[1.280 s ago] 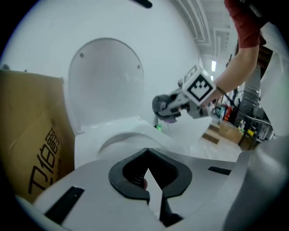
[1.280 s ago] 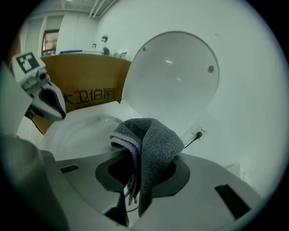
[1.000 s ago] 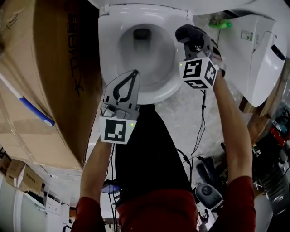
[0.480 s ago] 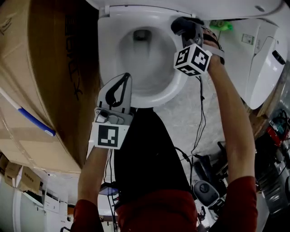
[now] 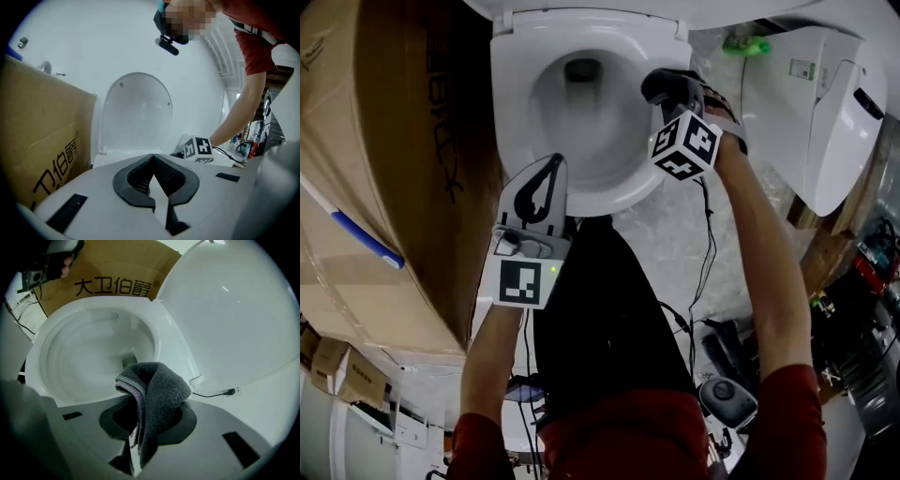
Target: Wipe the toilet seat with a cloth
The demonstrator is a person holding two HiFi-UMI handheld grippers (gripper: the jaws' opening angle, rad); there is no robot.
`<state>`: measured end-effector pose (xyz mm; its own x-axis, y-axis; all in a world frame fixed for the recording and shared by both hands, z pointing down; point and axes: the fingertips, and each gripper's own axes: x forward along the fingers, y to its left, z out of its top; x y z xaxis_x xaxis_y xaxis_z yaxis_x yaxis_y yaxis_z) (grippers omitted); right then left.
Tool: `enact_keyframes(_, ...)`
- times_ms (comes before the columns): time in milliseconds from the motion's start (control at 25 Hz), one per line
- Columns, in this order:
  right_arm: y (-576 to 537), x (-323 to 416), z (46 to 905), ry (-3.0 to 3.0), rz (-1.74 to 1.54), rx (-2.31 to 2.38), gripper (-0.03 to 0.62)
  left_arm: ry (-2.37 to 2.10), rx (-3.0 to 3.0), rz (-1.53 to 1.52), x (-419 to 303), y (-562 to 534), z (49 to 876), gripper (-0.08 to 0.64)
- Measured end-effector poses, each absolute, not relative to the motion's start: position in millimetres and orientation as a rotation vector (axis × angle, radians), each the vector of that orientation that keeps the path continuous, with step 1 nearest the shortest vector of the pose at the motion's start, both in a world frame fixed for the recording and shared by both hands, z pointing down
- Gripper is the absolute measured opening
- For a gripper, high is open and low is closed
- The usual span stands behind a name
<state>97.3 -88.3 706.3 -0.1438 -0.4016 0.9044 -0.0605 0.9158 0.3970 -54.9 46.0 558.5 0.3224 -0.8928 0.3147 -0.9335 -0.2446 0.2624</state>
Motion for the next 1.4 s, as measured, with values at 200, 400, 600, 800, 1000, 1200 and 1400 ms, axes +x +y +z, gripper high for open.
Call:
enact_keyframes(200, -34, 112, 710, -1.715, -0.218, 0.351, 0.08, -1.626, 2.209, 0.133, -47, 59, 551, 0.012)
enact_keyframes(400, 33, 121, 713, -1.738, -0.157, 0.287, 0.08, -1.672, 2.183, 0.123, -51, 75, 544, 0.012)
enact_keyframes(600, 91, 124, 712, -1.778, -0.071, 0.273, 0.08, -1.705, 2.169, 0.118, -57, 92, 539, 0.012)
enact_keyframes(800, 146, 107, 711, -1.818, -0.072, 0.168, 0.08, -1.772, 2.114, 0.114, -72, 107, 541, 0.012)
enact_keyframes(1000, 183, 68, 711, -1.875, -0.117, 0.05, 0.08, -1.85, 2.068, 0.1, -88, 113, 537, 0.012)
enact_keyframes(1200, 213, 5, 710, -1.93, -0.206, -0.108, 0.08, -1.913, 2.01, 0.066, -110, 119, 531, 0.012)
enact_keyframes(1400, 212, -53, 708, -1.986, -0.282, -0.187, 0.08, -1.939, 1.996, 0.13, -129, 127, 535, 0.012)
